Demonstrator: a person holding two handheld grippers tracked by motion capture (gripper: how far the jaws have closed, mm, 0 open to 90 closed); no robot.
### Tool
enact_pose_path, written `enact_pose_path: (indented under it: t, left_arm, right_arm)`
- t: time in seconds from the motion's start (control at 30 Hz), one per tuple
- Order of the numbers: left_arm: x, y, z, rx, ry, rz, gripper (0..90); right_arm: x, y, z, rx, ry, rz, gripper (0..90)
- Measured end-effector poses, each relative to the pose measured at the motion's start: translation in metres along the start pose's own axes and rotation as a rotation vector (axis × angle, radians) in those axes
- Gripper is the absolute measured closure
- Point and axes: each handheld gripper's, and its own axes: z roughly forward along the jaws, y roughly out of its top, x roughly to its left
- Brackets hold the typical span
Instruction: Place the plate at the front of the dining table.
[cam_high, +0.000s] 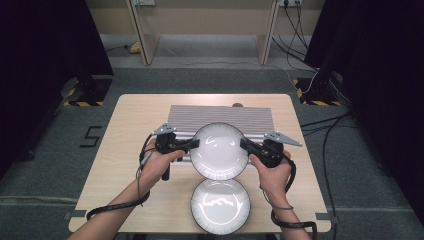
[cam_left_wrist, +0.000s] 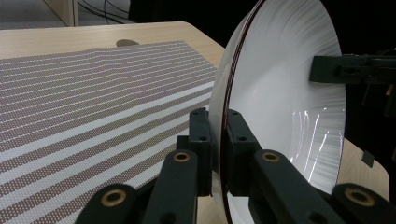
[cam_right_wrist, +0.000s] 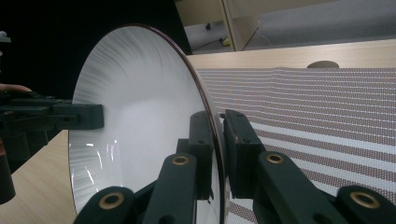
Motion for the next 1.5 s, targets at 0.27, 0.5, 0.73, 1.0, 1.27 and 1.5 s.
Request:
enact_pose_path:
  t: [0.27,0.5,0.73,1.0,1.27,1.5]
  left_arm:
    - [0.005,0.002,0.004,0.005,0.001,-0.005,82.8]
    - [0.009,0.006,0.007,0.002,0.004,-0.008,82.7]
    - [0.013,0.011,0.010,0.001,0.008,-0.006,82.6]
    - [0.015,0.014,0.012,-0.007,0.011,-0.008,82.6]
    - [0.017,0.015,0.014,-0.008,0.012,-0.013,82.5]
    - [0.020,0.015,0.015,-0.006,0.017,-0.016,82.3]
  right_arm:
    - [-0.002,0.004,0.005,0.006,-0.004,-0.007,82.4]
    - [-0.004,0.008,0.010,0.008,-0.006,-0.004,82.3]
    - [-0.008,0.012,0.015,0.002,-0.007,-0.004,82.2]
    - [-0.009,0.017,0.017,-0.007,-0.008,0.000,81.9]
    - [-0.010,0.019,0.020,-0.007,-0.008,0.000,81.9]
    - [-0.010,0.021,0.022,-0.002,-0.011,-0.003,82.0]
